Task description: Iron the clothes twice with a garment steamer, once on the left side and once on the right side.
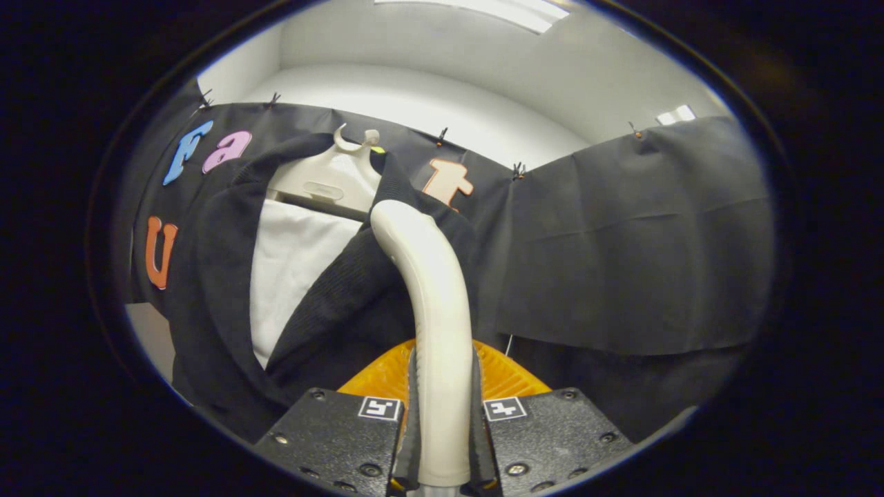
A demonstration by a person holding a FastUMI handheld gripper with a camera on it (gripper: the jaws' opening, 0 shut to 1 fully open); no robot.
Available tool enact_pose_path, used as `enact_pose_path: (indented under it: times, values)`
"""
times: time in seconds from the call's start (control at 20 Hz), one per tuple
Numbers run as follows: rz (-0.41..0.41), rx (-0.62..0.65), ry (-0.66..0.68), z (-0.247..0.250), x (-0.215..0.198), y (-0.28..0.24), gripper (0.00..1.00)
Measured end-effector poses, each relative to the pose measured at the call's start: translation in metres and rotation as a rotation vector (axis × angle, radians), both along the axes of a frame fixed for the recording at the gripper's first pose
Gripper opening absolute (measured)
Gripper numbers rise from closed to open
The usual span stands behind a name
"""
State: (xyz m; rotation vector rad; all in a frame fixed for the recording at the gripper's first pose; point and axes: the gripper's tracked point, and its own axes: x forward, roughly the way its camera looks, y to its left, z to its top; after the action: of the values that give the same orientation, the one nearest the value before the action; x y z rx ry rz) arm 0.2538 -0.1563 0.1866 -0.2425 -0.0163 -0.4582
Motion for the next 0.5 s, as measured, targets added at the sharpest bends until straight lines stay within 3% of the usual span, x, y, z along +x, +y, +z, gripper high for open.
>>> enact_pose_path:
  times: [0.5]
  values:
    - [-0.063, 0.006, 0.064, -0.045, -0.015, 0.005, 0.30]
